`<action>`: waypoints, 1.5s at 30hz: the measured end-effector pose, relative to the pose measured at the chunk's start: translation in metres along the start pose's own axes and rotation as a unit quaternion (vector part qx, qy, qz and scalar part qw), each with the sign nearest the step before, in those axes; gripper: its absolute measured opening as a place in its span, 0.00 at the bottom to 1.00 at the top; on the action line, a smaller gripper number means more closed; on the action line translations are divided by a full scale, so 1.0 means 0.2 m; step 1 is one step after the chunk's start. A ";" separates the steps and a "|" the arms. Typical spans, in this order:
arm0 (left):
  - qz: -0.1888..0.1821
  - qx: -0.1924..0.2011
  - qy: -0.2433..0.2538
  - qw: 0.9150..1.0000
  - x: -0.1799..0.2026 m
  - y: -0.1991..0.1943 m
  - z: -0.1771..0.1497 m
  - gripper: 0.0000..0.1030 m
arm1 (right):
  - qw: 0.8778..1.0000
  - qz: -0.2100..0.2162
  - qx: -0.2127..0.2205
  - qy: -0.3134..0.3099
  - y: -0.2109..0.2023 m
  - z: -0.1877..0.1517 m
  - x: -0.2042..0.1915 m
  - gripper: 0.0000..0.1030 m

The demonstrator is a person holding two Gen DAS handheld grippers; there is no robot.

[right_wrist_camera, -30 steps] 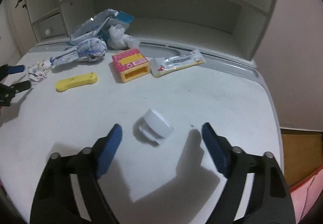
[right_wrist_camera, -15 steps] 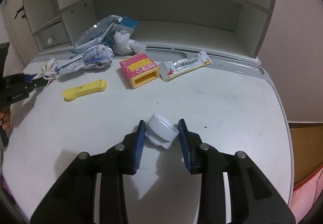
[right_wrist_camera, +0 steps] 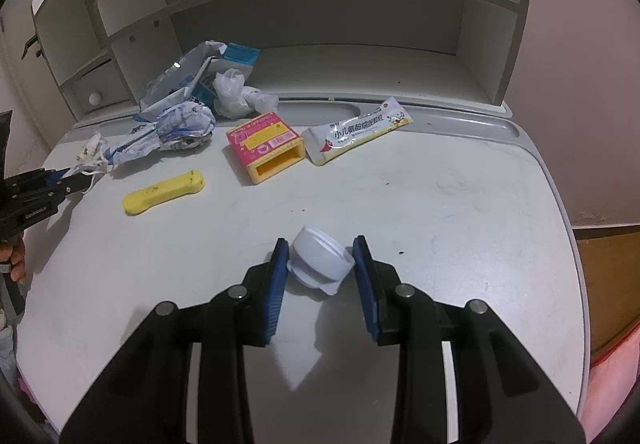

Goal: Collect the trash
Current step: 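Grasp the printed plastic bag with left tool while right tool grasps white cap, then carry printed bag and white cap over the bin and open both tools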

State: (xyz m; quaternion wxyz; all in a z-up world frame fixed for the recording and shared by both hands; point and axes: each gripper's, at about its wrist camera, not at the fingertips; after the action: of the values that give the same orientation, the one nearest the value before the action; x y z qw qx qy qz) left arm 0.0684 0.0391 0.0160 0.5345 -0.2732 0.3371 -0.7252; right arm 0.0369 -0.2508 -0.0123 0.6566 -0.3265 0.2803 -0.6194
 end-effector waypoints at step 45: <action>-0.381 0.030 0.245 0.891 1.94 -0.58 -0.30 0.27 | 0.939 -0.085 0.176 0.285 -1.26 -0.95 1.07 0.32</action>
State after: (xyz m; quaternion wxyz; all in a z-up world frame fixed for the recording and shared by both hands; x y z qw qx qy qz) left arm -0.1531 -0.2979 0.0835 0.1252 -0.1780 0.3051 -0.9271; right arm -0.2519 -0.4845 0.0708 0.5413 -0.0386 0.3135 -0.7792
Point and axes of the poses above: each gripper's, at about its wrist camera, not at the fingertips, and y roughly the way its jaws point, x to its right, z to its top, and after that the axes turned 6 degrees about -z, right-handed
